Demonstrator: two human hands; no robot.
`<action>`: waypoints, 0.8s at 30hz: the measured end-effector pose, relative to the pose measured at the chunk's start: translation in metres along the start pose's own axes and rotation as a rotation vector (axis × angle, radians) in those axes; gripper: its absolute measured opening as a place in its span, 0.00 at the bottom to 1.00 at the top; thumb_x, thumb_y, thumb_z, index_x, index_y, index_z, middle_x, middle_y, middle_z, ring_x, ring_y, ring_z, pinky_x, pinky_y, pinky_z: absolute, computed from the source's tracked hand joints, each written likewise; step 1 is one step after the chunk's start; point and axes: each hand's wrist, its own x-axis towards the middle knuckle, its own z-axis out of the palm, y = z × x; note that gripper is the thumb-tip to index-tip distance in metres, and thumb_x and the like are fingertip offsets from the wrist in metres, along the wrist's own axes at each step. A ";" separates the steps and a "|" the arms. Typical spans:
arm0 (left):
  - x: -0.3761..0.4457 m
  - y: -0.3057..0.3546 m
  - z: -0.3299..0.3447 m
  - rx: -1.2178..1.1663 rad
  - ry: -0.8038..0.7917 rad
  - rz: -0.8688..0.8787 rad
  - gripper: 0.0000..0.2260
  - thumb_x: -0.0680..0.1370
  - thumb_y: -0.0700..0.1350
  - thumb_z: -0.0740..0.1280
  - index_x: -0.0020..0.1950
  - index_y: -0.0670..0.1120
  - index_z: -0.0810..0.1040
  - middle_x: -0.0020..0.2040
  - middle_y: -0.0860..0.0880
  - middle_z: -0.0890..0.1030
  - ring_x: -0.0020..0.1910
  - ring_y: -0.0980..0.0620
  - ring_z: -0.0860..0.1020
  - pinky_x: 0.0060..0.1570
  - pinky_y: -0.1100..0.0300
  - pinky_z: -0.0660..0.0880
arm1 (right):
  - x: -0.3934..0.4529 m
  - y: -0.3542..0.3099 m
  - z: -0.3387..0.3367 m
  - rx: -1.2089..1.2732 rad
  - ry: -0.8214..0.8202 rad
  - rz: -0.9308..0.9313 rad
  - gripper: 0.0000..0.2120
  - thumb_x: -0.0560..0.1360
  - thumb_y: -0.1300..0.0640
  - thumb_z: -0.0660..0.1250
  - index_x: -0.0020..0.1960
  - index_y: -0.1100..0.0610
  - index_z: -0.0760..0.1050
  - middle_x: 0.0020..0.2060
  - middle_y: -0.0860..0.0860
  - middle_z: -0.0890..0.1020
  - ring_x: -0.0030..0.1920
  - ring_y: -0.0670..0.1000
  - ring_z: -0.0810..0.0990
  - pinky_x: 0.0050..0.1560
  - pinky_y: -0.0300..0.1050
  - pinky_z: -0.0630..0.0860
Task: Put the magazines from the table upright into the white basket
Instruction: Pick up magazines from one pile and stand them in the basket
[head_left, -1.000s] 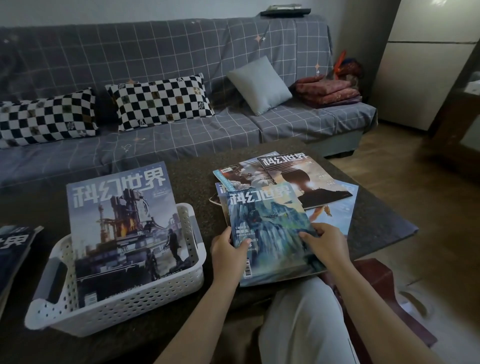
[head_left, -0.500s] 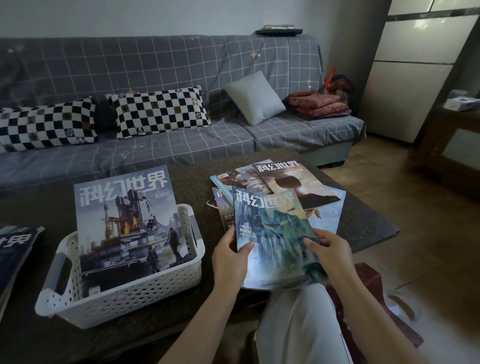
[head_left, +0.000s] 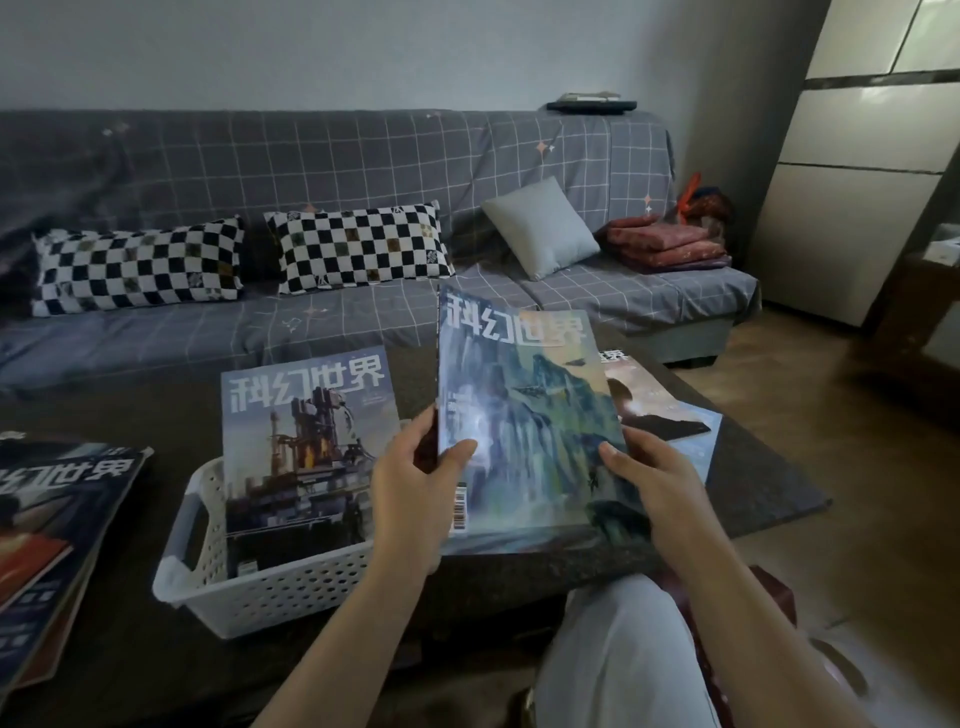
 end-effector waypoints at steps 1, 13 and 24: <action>0.002 -0.001 -0.012 0.012 0.010 0.007 0.22 0.74 0.48 0.72 0.67 0.52 0.74 0.57 0.58 0.80 0.52 0.58 0.78 0.45 0.70 0.72 | 0.000 -0.003 0.011 -0.002 -0.024 -0.006 0.06 0.73 0.61 0.69 0.48 0.52 0.78 0.37 0.49 0.85 0.37 0.48 0.84 0.34 0.41 0.80; 0.028 -0.031 -0.139 -0.024 0.244 -0.041 0.11 0.74 0.46 0.72 0.52 0.60 0.78 0.43 0.61 0.84 0.41 0.63 0.82 0.32 0.72 0.75 | 0.022 0.005 0.144 -0.159 -0.257 -0.071 0.09 0.72 0.58 0.72 0.52 0.56 0.79 0.45 0.50 0.85 0.46 0.50 0.84 0.44 0.46 0.80; 0.057 -0.066 -0.170 0.168 0.293 -0.113 0.10 0.73 0.45 0.73 0.53 0.53 0.79 0.44 0.56 0.83 0.44 0.57 0.81 0.41 0.63 0.74 | 0.033 0.025 0.202 -0.466 -0.188 -0.138 0.07 0.71 0.54 0.72 0.46 0.50 0.75 0.40 0.44 0.81 0.41 0.43 0.79 0.37 0.38 0.74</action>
